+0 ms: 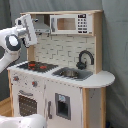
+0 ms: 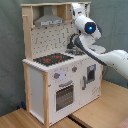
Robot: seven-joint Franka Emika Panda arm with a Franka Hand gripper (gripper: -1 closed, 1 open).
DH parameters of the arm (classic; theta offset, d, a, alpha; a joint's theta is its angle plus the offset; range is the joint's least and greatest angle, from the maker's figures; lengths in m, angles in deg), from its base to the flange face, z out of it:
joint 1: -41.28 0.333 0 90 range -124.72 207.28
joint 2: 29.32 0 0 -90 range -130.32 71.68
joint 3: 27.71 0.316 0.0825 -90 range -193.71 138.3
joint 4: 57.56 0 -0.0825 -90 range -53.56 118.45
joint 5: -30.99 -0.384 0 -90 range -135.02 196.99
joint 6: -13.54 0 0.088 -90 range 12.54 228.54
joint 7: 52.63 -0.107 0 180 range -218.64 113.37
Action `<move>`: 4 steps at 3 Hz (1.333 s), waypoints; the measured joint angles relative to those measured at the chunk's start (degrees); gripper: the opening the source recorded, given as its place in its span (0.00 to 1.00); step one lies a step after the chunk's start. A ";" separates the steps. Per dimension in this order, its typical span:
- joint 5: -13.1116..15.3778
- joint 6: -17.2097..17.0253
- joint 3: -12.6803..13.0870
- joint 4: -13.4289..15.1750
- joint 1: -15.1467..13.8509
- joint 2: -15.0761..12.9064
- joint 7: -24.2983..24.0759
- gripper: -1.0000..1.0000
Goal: Play with the kitchen
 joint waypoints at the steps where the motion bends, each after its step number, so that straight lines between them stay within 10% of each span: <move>1: 1.94 -4.71 -0.50 -1.95 -0.90 -0.04 -3.29 1.00; 4: 9.77 -17.48 -1.75 -8.17 -4.79 -0.15 -11.76 1.00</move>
